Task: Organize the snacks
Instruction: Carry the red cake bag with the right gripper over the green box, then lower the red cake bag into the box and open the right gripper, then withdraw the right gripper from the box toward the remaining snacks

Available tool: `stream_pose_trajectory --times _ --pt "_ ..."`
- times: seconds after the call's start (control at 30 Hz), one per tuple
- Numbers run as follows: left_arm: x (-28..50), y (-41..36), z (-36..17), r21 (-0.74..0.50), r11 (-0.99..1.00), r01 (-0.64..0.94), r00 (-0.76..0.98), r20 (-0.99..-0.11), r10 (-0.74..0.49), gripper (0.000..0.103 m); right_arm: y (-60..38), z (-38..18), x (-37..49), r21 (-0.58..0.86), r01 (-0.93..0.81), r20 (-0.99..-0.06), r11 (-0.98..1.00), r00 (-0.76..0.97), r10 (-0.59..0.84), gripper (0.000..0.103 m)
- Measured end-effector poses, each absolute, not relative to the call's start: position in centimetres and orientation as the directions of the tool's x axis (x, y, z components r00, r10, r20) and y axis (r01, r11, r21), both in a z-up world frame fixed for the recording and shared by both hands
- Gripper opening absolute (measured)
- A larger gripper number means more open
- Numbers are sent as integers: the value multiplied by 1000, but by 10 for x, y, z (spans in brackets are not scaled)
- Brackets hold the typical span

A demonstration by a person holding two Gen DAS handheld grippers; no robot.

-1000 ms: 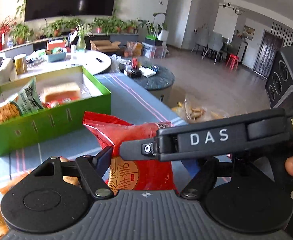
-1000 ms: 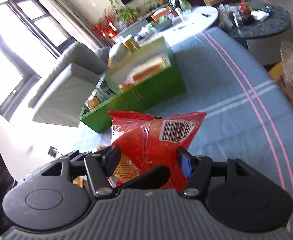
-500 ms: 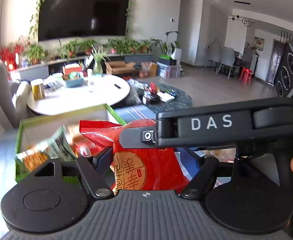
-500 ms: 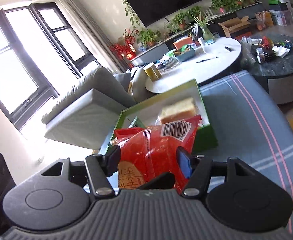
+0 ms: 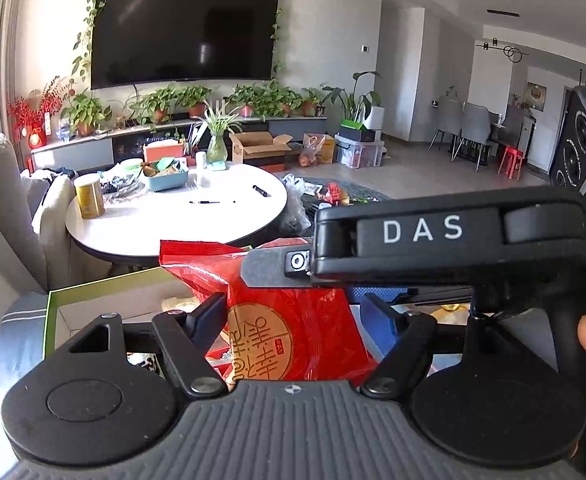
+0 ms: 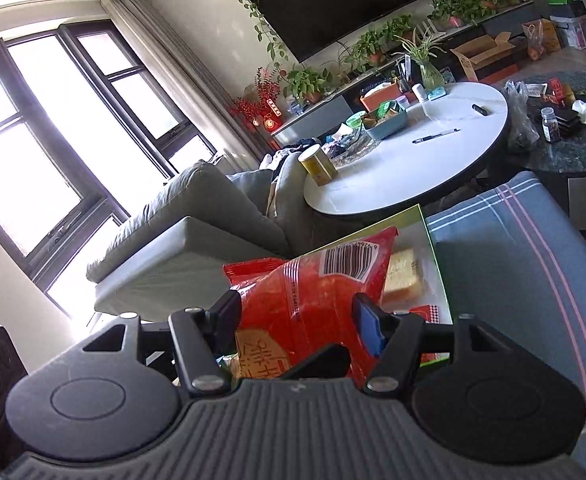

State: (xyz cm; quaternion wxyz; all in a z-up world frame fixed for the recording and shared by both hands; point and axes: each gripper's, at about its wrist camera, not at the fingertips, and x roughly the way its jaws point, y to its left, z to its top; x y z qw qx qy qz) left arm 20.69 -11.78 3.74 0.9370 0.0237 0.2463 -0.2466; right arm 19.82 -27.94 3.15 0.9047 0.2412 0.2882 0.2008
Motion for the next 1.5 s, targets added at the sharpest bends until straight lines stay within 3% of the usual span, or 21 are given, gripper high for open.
stream_pose_trajectory --times 0.4,0.8,1.5 --pt "254 -120 7 -88 885 457 743 -510 -434 69 -282 4 243 577 -189 -444 794 744 500 66" --pt "249 -126 -20 25 880 474 737 -559 -381 68 -280 -20 238 543 -136 -493 829 747 446 68" --pt "150 -33 8 -60 940 337 826 -460 -326 74 -250 0 136 445 -240 -452 863 772 448 77"
